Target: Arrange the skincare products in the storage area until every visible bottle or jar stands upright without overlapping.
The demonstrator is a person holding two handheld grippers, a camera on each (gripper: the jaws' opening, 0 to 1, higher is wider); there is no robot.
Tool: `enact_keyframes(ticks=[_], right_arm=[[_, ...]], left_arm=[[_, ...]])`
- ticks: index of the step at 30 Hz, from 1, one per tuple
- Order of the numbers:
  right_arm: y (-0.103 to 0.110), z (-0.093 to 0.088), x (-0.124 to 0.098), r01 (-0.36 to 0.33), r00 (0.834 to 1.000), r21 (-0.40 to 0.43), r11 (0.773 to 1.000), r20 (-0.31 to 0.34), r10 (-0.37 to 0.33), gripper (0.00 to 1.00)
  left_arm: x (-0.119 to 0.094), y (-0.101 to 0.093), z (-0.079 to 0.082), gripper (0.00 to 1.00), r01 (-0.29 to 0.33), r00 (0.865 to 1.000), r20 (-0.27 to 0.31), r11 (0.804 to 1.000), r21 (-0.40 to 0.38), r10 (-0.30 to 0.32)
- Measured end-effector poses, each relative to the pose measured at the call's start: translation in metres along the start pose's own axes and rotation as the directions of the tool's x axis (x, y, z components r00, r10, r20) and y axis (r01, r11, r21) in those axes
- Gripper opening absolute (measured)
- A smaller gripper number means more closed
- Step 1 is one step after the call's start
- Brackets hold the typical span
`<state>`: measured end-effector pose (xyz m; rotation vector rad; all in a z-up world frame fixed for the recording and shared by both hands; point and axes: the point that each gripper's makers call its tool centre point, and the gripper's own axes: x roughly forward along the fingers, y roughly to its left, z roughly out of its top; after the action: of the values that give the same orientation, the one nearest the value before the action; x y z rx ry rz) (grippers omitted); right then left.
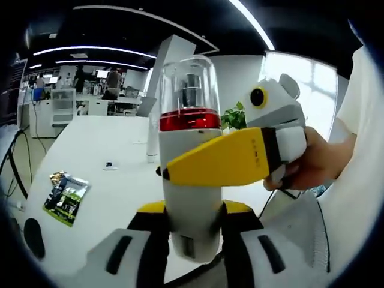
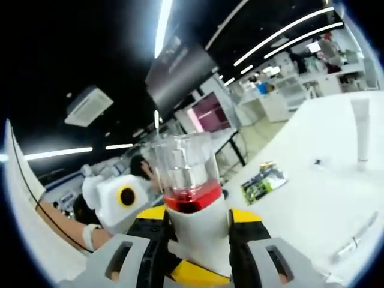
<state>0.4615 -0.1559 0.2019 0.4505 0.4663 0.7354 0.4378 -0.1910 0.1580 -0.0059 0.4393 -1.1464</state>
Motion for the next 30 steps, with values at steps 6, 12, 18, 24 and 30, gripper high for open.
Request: enact_keyframes(ticks=[6,12,18,24,30], right_arm=[[-0.004,-0.002,-0.001,0.031,0.999,-0.093,0.995,0.009,-0.03,0.36],[-0.003,-0.002,-0.003,0.032,0.999,-0.077,0.997,0.004,-0.032,0.33],[-0.004,0.003,-0.005,0.022,1.0,-0.066,0.998,0.024,-0.02,0.33],[-0.004,0.006,-0.007,0.017,0.999,-0.075,0.997,0.032,-0.015,0.33],[-0.004,0.009,-0.009,0.017,0.999,-0.067,0.998,0.041,-0.015,0.32]], left_arm=[[0.003,0.002,-0.006,0.31,-0.04,0.998,-0.038,0.997,0.062,0.043],[0.003,0.001,-0.003,0.31,-0.035,0.999,-0.02,0.997,0.065,0.036],[0.003,0.0,0.001,0.31,-0.025,1.0,0.003,0.998,0.053,0.024],[0.003,0.0,0.003,0.31,-0.025,1.0,0.015,0.999,0.044,0.024],[0.003,0.0,0.005,0.31,-0.023,0.999,0.025,0.999,0.034,0.022]])
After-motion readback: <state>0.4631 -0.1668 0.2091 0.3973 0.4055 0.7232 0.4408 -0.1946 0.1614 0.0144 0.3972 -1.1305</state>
